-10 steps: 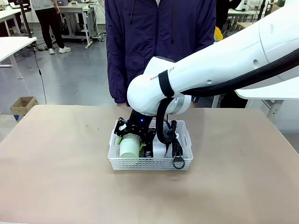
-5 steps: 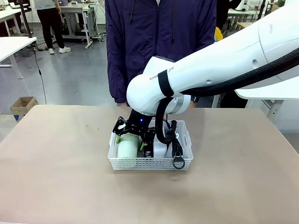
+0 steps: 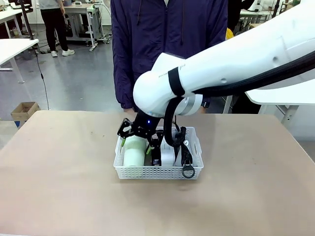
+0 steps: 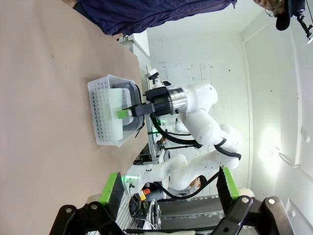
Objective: Efficiently arrange items inside the basket to fit them all.
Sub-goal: Pick up the Reusable plastic cup and place it inside the Organizing basket.
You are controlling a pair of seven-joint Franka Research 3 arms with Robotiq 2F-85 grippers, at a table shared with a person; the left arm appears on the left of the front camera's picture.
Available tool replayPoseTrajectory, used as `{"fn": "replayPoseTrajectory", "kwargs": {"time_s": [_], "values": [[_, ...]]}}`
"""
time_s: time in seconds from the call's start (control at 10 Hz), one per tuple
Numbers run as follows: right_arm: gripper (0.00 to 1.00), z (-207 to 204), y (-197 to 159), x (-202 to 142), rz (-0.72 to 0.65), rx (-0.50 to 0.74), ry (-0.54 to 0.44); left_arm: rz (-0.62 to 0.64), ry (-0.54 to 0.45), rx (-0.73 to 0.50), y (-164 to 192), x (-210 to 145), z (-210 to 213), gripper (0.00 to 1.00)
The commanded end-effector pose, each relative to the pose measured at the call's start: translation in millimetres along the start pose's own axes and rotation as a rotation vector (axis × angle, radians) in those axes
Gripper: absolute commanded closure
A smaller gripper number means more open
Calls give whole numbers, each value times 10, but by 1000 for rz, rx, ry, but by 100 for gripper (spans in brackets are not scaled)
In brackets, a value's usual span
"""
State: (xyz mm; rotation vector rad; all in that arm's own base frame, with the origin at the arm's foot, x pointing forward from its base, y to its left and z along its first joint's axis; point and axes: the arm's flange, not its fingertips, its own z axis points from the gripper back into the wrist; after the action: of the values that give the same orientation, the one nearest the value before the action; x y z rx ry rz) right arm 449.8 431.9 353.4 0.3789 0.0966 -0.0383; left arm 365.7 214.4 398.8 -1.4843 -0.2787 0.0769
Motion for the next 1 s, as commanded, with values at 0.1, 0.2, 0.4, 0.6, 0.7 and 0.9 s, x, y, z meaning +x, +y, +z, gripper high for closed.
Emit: {"fn": "replayPoseTrajectory", "kwargs": {"time_s": [0.1, 0.2, 0.4, 0.6, 0.7, 0.9], "values": [[0, 1068, -395, -454, 56, 179, 7, 1, 3, 11, -35, -25, -9, 0], [0, 1351, -722, -640, 56, 255, 30, 1, 3, 11, -35, -25, -9, 0], [0, 1782, -1736, -1007, 54, 485, 82, 1, 3, 11, -35, -25, -9, 0], [0, 2251, -2875, -1378, 90, 846, 182, 1, 3, 11, -35, -25, -9, 0], [0, 2377, -3319, -1483, 42, 932, 157, 1, 3, 11, -35, -25, -9, 0], [0, 2454, -4123, -1636, -11, 1065, 53, 1, 3, 11, -35, -25, -9, 0]]}}
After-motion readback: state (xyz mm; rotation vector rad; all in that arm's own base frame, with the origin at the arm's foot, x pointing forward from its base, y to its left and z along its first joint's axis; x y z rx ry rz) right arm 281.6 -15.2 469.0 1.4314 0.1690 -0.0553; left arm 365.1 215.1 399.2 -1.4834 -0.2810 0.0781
